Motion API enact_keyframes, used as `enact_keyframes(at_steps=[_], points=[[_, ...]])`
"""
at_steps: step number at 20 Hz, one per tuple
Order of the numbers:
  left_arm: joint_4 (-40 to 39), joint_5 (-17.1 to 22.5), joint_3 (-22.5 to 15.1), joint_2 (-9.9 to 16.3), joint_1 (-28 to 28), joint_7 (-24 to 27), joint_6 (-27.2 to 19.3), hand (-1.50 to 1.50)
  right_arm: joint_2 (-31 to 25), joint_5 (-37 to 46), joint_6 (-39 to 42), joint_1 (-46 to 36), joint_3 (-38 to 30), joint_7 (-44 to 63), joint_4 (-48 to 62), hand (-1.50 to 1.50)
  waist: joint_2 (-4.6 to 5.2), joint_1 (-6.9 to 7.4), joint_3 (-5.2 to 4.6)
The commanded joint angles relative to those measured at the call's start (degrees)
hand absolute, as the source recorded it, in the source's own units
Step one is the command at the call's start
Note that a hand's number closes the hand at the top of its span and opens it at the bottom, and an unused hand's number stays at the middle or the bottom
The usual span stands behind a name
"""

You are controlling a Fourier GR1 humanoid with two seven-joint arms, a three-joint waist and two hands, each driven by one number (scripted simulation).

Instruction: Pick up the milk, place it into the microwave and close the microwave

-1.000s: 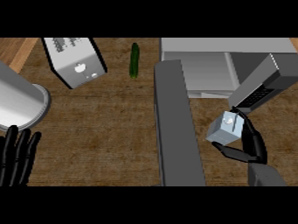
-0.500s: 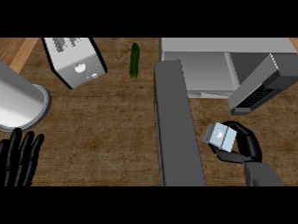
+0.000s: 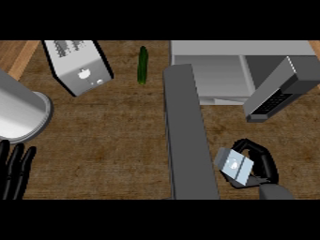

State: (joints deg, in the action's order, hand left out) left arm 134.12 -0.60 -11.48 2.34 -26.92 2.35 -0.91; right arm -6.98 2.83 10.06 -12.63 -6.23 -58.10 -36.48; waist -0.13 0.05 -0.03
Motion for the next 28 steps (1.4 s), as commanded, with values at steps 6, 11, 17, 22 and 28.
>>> enact_keyframes(at_steps=[6, 11, 17, 22, 28], points=[[-6.6, -1.9, 0.3, -1.7, 6.4, -0.7, -1.8, -1.50, 3.5, -0.6, -2.5, 10.8, 3.7, 1.5, -16.7, 1.50, 0.07, -0.47, 0.00], [-0.3, -2.3, -1.1, -1.4, -1.5, -0.1, -1.5, -1.50, 5.7, 0.5, -8.4, 4.7, 3.7, 7.6, -19.3, 1.50, 0.05, 0.22, 0.03], [1.8, 5.4, 5.5, 1.5, -1.1, -2.4, 1.5, -1.50, 5.1, 3.9, -14.3, -4.3, 4.5, 16.6, -16.6, 1.50, 0.15, 0.39, 0.03], [-5.5, 8.1, 9.5, 2.8, 0.4, 2.7, 4.5, -1.50, 6.7, 7.2, -24.5, -13.7, 3.6, 24.7, -13.2, 1.50, 0.23, 0.73, 0.00], [-2.1, 5.8, 6.1, 2.0, -0.4, 1.0, 4.6, -1.50, 3.6, 8.3, -28.1, -27.4, -1.6, 22.5, 6.1, 1.50, 0.61, 1.93, 0.10]])
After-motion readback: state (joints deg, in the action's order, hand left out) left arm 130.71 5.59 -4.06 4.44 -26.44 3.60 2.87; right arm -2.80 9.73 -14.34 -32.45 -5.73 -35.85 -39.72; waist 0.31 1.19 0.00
